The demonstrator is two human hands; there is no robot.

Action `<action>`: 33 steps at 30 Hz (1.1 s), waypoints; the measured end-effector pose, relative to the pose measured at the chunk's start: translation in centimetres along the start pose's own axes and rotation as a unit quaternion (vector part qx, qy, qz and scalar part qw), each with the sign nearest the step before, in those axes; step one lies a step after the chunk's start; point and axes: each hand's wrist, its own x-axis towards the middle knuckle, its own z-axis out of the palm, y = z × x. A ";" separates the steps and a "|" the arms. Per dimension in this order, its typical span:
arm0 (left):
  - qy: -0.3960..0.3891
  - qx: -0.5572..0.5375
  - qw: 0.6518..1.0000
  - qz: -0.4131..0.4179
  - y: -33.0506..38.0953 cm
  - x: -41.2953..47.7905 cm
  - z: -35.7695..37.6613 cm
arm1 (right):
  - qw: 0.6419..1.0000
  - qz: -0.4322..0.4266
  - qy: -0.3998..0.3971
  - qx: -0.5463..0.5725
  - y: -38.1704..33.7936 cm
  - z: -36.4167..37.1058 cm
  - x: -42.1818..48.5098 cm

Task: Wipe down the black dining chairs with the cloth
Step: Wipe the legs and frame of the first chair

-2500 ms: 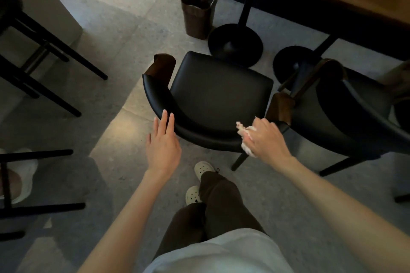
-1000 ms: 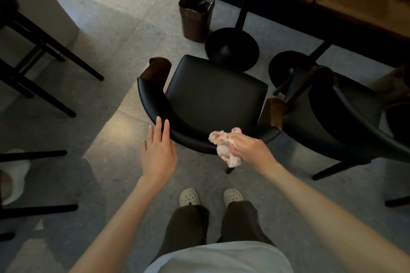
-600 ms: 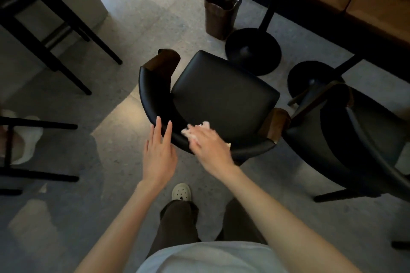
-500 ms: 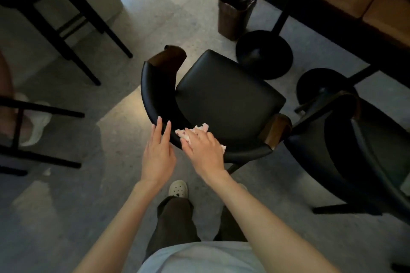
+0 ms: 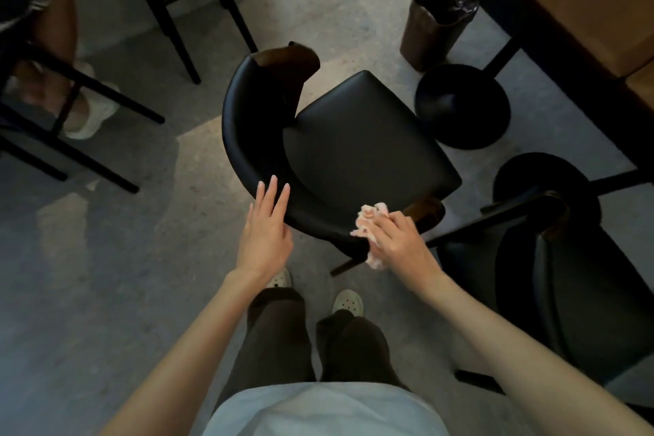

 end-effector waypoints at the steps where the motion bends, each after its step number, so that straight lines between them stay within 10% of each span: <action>1: 0.002 -0.010 1.000 -0.007 0.1 -0.2 0.0 | 1.000 0.011 -0.004 -0.012 1.2 -0.4 -0.2; 6: 0.046 -0.043 0.997 -0.052 -0.3 -0.7 -0.3 | 0.996 0.024 0.024 -0.078 0.5 -2.0 3.3; 13: 0.050 -0.045 0.996 -0.055 -2.8 0.1 -1.4 | 0.960 0.133 -0.021 0.246 -10.2 1.8 16.2; 26: 0.033 -0.032 0.998 -0.036 -3.8 0.2 -2.8 | 0.999 -0.044 -0.018 0.013 -5.7 3.1 7.0; 33: 0.061 -0.039 0.997 -0.033 -4.3 0.4 -4.0 | 0.995 0.073 -0.024 0.062 -4.0 -2.2 7.0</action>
